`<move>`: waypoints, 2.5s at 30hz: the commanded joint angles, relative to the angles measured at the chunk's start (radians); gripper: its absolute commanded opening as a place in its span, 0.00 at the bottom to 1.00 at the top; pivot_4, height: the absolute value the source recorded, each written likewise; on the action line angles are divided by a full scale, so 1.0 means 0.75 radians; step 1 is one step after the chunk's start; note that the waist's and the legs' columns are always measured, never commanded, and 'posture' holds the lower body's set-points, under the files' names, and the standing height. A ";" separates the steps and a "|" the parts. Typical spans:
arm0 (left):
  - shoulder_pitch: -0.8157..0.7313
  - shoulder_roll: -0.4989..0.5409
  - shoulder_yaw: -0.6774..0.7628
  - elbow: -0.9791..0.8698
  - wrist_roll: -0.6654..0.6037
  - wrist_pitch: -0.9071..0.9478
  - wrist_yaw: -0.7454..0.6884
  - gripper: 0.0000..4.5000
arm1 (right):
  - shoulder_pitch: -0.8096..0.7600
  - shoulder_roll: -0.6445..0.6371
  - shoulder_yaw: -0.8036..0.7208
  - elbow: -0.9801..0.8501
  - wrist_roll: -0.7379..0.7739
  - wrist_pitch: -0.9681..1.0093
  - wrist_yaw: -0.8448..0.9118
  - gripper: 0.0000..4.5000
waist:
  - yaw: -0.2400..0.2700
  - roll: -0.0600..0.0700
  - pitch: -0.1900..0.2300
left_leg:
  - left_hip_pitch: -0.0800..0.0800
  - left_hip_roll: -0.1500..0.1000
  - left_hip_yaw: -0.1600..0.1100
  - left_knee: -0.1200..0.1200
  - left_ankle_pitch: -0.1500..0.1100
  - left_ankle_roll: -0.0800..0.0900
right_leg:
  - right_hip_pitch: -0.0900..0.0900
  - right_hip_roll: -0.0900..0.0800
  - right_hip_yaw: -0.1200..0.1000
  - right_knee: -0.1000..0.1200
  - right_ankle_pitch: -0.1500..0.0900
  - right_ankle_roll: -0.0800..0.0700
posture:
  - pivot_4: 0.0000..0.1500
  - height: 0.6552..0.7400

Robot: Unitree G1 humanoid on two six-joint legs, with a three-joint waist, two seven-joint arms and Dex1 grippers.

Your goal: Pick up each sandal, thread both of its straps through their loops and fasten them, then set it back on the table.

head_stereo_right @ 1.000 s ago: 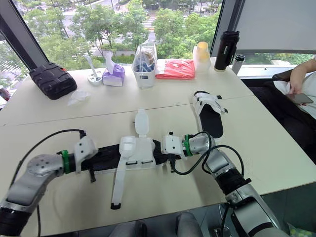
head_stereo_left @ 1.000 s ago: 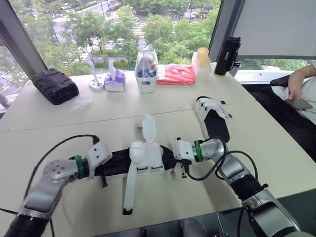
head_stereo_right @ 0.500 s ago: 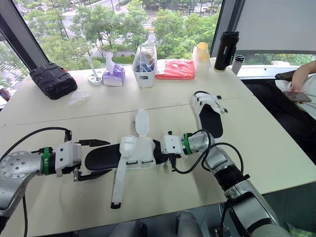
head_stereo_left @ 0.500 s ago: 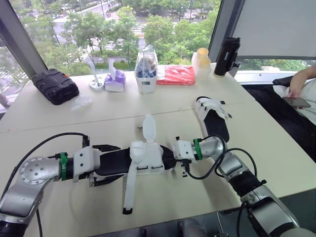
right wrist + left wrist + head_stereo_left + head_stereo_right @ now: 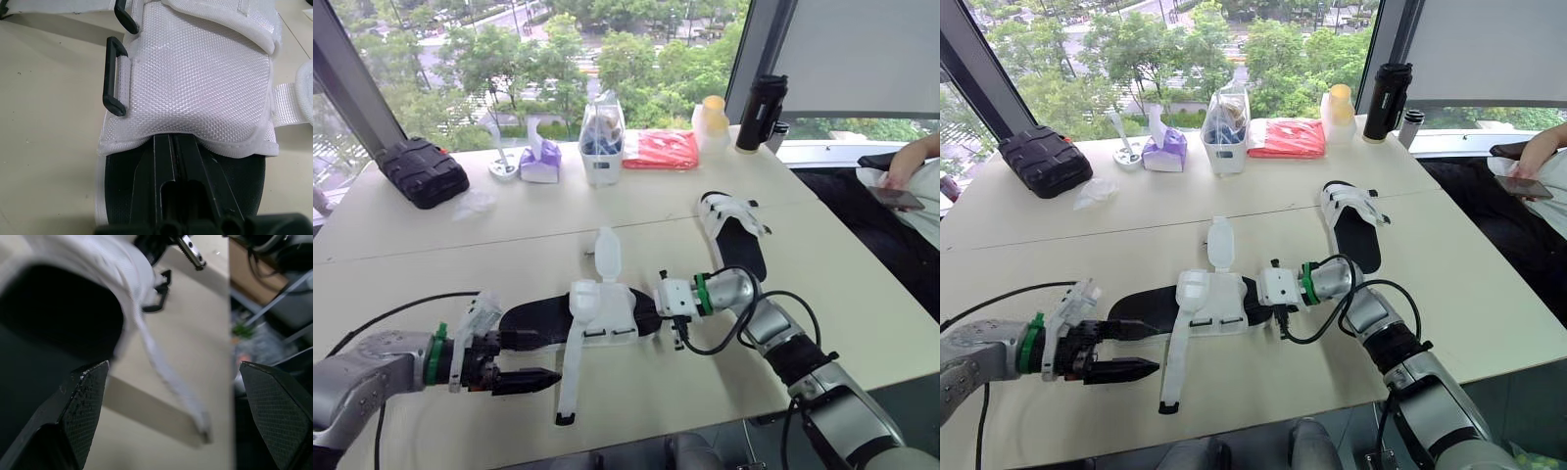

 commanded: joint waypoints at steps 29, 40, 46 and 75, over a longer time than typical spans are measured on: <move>-0.044 -0.305 0.030 -0.029 -0.275 0.517 0.432 0.02 | 0.043 -0.030 0.053 0.039 -0.068 0.013 0.038 0.00 | 0.004 -0.001 -0.002 | 0.001 0.000 0.000 0.000 0.001 -0.002 | 0.001 -0.001 0.001 -0.001 -0.003 -0.005 | 1.00 1.00; -0.223 -0.319 0.185 0.048 -0.525 0.533 0.435 0.01 | 0.041 -0.038 0.056 0.045 -0.078 0.000 0.038 0.00 | 0.010 -0.002 -0.002 | 0.000 0.000 -0.001 0.000 0.001 -0.002 | 0.001 -0.001 0.001 -0.001 -0.003 -0.005 | 1.00 1.00; -0.452 -0.463 0.194 0.239 -0.543 0.486 0.581 0.01 | 0.039 -0.031 0.064 0.060 -0.087 -0.012 0.034 0.00 | 0.005 -0.003 -0.003 | 0.001 -0.002 -0.001 0.000 0.002 -0.004 | 0.002 -0.001 0.000 -0.001 -0.002 -0.004 | 1.00 1.00; -0.461 -0.510 -0.022 0.307 -0.178 0.359 0.287 0.01 | 0.065 -0.029 0.081 0.013 -0.098 -0.002 0.025 0.00 | 0.002 -0.005 -0.004 | 0.001 -0.002 -0.001 -0.002 0.003 -0.006 | 0.001 -0.001 0.001 -0.002 0.000 -0.002 | 1.00 1.00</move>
